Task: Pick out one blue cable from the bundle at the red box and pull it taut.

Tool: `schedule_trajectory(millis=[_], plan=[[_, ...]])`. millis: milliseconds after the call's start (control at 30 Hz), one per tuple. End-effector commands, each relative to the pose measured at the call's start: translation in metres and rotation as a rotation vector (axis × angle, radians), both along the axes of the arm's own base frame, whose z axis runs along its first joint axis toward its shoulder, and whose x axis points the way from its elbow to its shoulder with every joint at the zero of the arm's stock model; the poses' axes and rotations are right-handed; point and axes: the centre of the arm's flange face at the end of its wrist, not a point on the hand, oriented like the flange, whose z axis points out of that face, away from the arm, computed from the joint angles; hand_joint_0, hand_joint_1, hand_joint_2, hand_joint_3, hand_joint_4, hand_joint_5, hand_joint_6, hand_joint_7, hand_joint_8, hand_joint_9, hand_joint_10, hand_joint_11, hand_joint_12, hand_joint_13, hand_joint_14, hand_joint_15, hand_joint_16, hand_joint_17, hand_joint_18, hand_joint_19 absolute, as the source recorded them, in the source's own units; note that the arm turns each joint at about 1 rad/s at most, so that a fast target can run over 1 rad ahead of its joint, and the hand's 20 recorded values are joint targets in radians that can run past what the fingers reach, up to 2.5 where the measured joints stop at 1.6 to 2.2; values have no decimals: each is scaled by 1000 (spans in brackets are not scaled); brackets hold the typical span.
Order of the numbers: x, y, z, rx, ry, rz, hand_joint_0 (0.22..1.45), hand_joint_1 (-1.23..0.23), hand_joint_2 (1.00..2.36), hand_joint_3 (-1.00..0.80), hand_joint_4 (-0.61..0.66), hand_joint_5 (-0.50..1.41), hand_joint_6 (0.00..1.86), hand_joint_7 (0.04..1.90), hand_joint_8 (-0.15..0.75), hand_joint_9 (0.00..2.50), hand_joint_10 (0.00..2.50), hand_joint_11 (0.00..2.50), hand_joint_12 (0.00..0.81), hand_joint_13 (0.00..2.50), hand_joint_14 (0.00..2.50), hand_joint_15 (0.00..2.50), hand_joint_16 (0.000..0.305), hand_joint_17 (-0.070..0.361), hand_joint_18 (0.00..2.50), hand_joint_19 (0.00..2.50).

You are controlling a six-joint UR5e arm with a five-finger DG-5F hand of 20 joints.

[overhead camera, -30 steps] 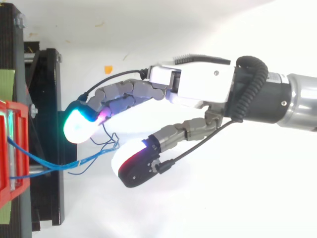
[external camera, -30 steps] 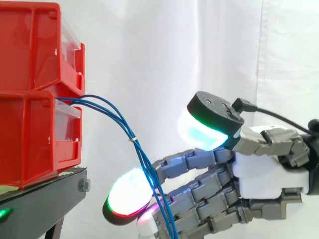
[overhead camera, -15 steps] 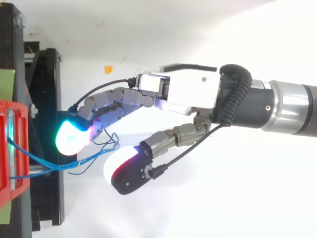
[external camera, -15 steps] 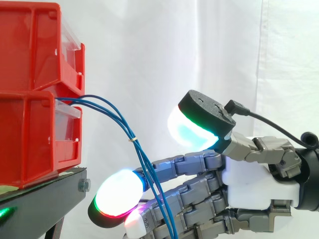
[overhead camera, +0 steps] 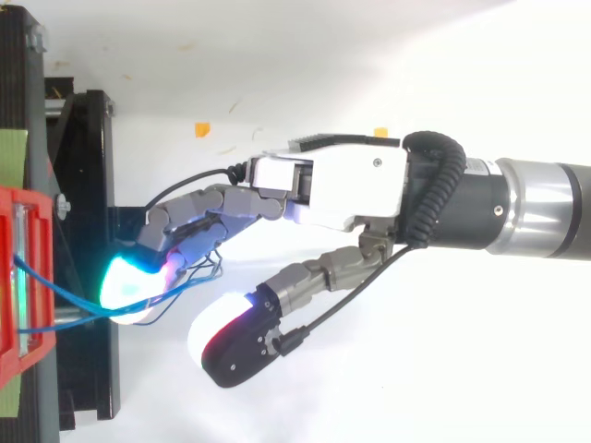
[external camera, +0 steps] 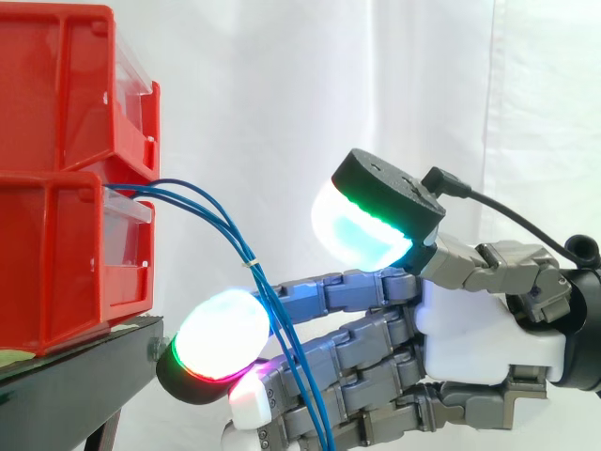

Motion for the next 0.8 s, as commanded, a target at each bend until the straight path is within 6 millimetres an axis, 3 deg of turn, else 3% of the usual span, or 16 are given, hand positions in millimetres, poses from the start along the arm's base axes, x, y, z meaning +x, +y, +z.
schedule_trajectory(millis=[0, 767], plan=[[0, 1, 0, -1, -2, 4, 550, -564, 1008, -428, 182, -161, 503, 900, 197, 684, 15, 386, 282, 618, 8, 199, 37, 83, 402, 414], [0, 2, 0, 0, 3, 8, 587, -520, 1014, -363, 44, -110, 500, 1199, 199, 769, 19, 441, 282, 692, 10, 252, 36, 80, 442, 449]])
